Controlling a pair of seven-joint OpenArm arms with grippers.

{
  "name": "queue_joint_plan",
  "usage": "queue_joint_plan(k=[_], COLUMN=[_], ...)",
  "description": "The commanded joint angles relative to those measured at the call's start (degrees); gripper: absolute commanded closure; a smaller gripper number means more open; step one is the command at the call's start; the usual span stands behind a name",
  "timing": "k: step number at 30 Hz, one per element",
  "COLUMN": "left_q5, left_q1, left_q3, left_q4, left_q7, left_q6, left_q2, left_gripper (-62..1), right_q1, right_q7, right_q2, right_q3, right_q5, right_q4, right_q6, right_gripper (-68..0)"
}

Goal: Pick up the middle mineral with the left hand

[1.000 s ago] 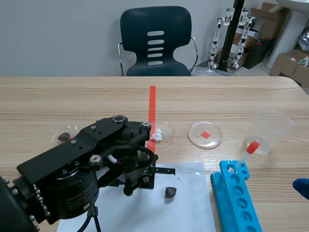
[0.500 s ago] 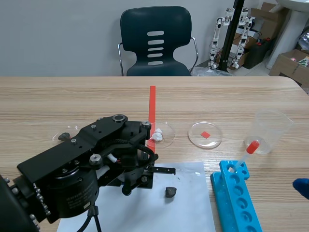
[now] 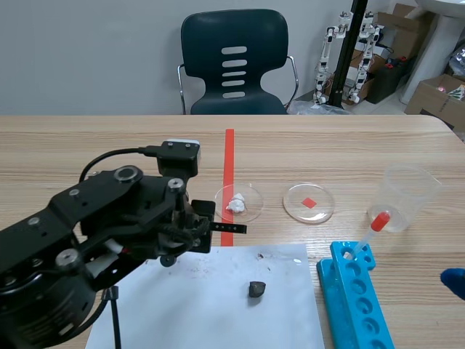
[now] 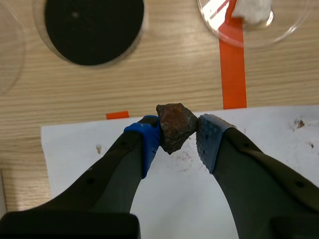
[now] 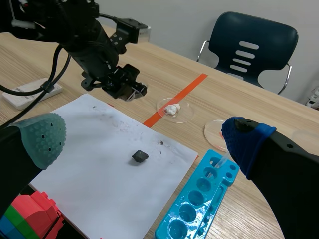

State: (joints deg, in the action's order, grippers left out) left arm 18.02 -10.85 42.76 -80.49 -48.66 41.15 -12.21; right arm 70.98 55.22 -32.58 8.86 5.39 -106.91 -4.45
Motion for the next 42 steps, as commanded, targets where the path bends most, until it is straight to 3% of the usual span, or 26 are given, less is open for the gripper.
queue_joint_plan(k=[1, 8, 16, 20, 25, 33, 42], left_q5=[-0.39, -0.42, -0.48, -1.09, -1.84, -8.90, -13.20], left_q1=[1.68, 11.91, 28.00, 37.48, 49.44, 62.79, 68.57], left_q3=[-1.03, -9.25, -21.55, -27.87, -34.16, -39.89, -40.65], left_q4=[-2.21, -12.09, -22.80, -26.51, -30.18, -32.04, -32.02], left_q7=[2.97, 14.32, 25.92, 32.92, 43.36, 54.55, 58.27], left_q6=[0.07, -0.81, -12.76, -18.67, -23.39, -30.53, -31.54], left_q2=[-1.68, -10.58, -17.55, -17.99, -17.97, -12.28, -10.38], left_gripper=[-10.2, -10.2, -10.2, -10.2, -10.2, -10.2, -10.2], right_q1=[-0.22, -0.22, -0.22, -0.22, -0.22, -0.22, -0.22], right_q7=[1.03, 1.03, 1.03, 1.03, 1.03, 1.01, 1.01], right_q2=[-0.26, -0.26, -0.26, -0.26, -0.26, -0.26, -0.26], right_q3=[-0.17, -0.17, -0.17, -0.17, -0.17, -0.17, -0.17], right_q5=[0.17, 0.17, 0.17, 0.17, 0.17, 0.17, 0.17], right_q4=[-1.14, -1.14, -1.14, -1.14, -1.14, -1.14, -1.14], right_q6=[0.00, 0.00, 0.00, 0.00, 0.00, 0.00, 0.00], right_gripper=[-67.9, -67.9, -67.9, -67.9, -67.9, -67.9, -67.9])
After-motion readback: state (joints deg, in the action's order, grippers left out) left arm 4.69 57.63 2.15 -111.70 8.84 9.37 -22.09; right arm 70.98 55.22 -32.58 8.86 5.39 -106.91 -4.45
